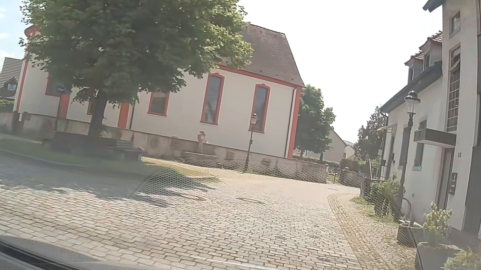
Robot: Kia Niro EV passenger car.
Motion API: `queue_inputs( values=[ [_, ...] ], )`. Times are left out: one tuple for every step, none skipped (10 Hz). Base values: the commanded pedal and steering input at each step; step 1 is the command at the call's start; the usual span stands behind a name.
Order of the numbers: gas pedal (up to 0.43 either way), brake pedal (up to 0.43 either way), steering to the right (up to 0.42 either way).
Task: Follow the waypoints while adhering to traffic rules and regulations
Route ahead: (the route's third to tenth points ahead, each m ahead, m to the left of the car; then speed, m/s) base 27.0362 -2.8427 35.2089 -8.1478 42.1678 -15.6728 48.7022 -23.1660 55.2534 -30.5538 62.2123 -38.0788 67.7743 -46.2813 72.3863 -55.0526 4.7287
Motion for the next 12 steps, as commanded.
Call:
queue_inputs(
  values=[
    [0.067,0.000,0.145],
    [0.067,0.000,0.143],
    [0.067,0.000,0.138],
    [0.067,0.000,0.131],
    [0.067,0.000,0.124],
    [0.067,0.000,0.113],
    [0.067,0.000,0.102],
    [0.067,0.000,0.088],
    [0.067,0.000,0.081],
    [0.067,0.000,0.077],
    [0.067,0.000,0.070],
    [0.067,0.000,0.060]
  ],
)
